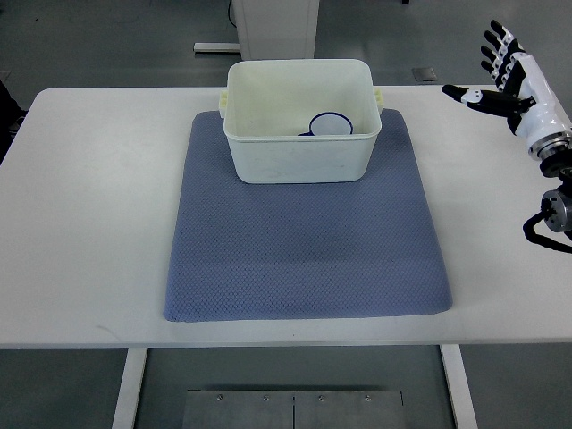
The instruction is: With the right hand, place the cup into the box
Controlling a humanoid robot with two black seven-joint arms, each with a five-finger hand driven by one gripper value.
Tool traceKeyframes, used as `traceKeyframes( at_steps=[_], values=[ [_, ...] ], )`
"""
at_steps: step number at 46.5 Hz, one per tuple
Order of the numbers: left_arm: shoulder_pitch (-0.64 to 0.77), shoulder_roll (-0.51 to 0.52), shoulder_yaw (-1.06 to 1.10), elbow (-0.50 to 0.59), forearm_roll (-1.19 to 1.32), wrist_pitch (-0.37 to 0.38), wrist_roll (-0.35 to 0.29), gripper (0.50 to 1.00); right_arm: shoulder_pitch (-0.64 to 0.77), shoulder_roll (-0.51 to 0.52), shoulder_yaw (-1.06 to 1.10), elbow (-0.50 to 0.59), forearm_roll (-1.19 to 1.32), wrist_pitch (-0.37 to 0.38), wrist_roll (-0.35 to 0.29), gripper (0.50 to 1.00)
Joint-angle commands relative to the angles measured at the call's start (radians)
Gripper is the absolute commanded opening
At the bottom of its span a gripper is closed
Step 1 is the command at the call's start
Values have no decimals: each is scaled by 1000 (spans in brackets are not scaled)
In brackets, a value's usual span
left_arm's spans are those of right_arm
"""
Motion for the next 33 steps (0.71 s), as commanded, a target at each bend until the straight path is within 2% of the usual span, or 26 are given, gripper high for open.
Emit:
traceKeyframes(
  at_steps=[1, 23, 28, 33],
  values=[
    [0, 0, 0, 0, 0, -1, 0, 1000, -42, 0, 42, 1, -1, 0, 2, 1000],
    [0, 0, 0, 0, 0, 0, 0, 1000, -187, 55, 145, 8, 1, 6, 8, 1000],
    [0, 0, 0, 0, 0, -1, 0, 1000, -220, 77, 177, 34, -1, 34, 0, 1000],
    [0, 0, 0, -1, 0, -1, 0, 1000, -241, 97, 185, 47, -1, 93, -6, 1000]
  ],
)
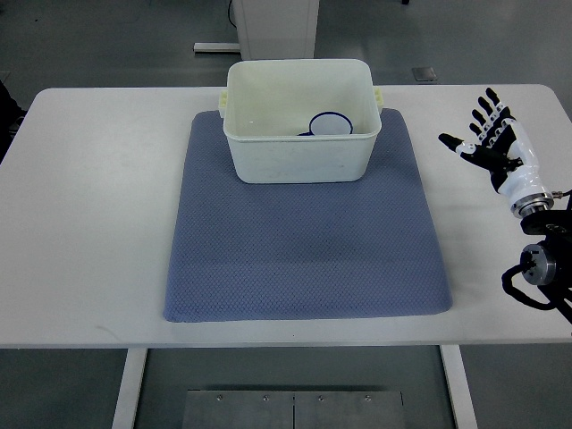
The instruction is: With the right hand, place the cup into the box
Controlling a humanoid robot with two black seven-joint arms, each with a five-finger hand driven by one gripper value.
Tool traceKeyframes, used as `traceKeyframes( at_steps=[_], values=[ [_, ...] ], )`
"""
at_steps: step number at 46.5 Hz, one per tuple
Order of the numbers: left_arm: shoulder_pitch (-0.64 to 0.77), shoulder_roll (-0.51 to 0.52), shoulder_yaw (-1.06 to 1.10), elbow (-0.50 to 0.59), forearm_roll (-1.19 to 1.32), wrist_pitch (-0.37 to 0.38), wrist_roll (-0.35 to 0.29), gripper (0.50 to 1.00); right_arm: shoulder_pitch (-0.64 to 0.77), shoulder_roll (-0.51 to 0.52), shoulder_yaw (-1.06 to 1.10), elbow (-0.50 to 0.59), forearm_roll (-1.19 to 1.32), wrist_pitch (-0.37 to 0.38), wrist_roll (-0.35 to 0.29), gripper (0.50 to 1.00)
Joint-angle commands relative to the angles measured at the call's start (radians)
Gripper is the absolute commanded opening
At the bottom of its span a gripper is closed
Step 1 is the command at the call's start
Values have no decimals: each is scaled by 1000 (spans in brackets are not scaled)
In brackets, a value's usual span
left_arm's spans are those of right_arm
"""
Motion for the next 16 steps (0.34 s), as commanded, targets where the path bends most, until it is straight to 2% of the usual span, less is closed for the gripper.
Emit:
traceKeyframes(
  at_steps=[1, 9, 16],
  values=[
    [0, 0, 0, 0, 0, 1, 0, 1000, -12, 16, 3, 7, 0, 45, -6, 1000],
    [0, 0, 0, 0, 0, -1, 0, 1000, -37, 52, 10, 6, 0, 111, -37, 1000],
    [0, 0, 0, 0, 0, -1, 0, 1000, -57, 86, 49, 4, -3, 125, -52, 1000]
  ],
)
